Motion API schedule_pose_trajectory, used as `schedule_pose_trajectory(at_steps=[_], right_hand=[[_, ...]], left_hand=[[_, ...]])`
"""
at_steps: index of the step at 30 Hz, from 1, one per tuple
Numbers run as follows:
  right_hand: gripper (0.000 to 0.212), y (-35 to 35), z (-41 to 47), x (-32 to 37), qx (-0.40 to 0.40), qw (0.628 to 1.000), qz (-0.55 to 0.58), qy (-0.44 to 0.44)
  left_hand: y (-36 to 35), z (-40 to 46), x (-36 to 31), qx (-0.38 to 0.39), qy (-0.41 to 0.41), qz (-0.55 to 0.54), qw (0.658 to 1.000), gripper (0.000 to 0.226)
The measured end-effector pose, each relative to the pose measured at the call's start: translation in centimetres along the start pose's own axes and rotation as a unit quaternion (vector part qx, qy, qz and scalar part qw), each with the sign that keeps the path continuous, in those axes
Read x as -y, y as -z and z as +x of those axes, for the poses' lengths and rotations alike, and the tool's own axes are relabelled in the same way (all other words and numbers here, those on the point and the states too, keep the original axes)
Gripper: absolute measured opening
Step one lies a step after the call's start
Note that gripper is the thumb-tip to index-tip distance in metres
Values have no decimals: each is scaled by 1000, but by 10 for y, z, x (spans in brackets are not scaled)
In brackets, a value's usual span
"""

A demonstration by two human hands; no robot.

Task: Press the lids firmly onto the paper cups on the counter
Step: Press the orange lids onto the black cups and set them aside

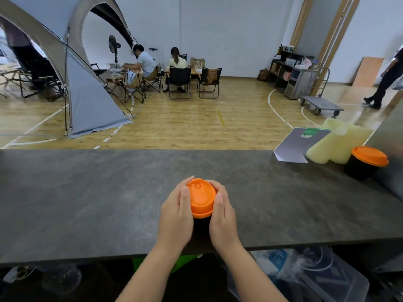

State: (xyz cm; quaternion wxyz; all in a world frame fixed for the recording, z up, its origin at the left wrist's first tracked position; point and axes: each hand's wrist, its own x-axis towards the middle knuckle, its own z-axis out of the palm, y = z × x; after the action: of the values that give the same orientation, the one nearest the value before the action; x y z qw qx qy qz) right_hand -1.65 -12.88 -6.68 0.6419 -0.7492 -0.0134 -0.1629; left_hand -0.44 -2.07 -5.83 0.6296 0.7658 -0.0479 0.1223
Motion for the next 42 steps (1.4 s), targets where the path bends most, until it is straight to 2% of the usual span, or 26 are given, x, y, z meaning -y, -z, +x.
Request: schedule_pose_trajectory(at_steps=[5, 12, 16, 18, 21, 23, 26, 29, 31, 33, 38, 42], right_hand=[[47, -4, 0, -8, 3, 999, 26, 30], [45, -7, 1, -14, -2, 998, 19, 65], [46, -1, 1, -10, 36, 998, 21, 41], [52, 5, -1, -10, 96, 995, 25, 23], [64, 14, -8, -10, 166, 986, -19, 27], [73, 16, -12, -10, 175, 983, -47, 32], [75, 12, -14, -1, 121, 993, -8, 9], [50, 10, -6, 22, 50, 988, 113, -96], [43, 12, 1, 38, 51, 972, 160, -167], [43, 15, 5, 46, 66, 962, 172, -203], [45, 16, 7, 49, 83, 955, 180, -223], [48, 23, 8, 48, 75, 954, 194, -215]], left_hand=[[-12, -10, 12, -31, -38, -87, 995, 34], [-13, -6, 15, -32, -46, -84, 995, 32], [-13, -7, 13, -24, -28, -84, 996, 33], [-10, -4, 8, -21, 1, -103, 994, 34], [3, 7, 2, -32, 133, -191, 972, 44], [12, 9, -3, -13, 200, -218, 955, 47], [16, 2, -17, 2, 225, -233, 946, 38], [10, -9, -32, -11, 173, -219, 960, 32], [8, -16, -40, -13, 120, -200, 972, 40], [8, -20, -45, -10, 104, -214, 971, 45], [9, -21, -47, -17, 104, -226, 968, 44], [11, -17, -43, 2, 68, -179, 981, 47]])
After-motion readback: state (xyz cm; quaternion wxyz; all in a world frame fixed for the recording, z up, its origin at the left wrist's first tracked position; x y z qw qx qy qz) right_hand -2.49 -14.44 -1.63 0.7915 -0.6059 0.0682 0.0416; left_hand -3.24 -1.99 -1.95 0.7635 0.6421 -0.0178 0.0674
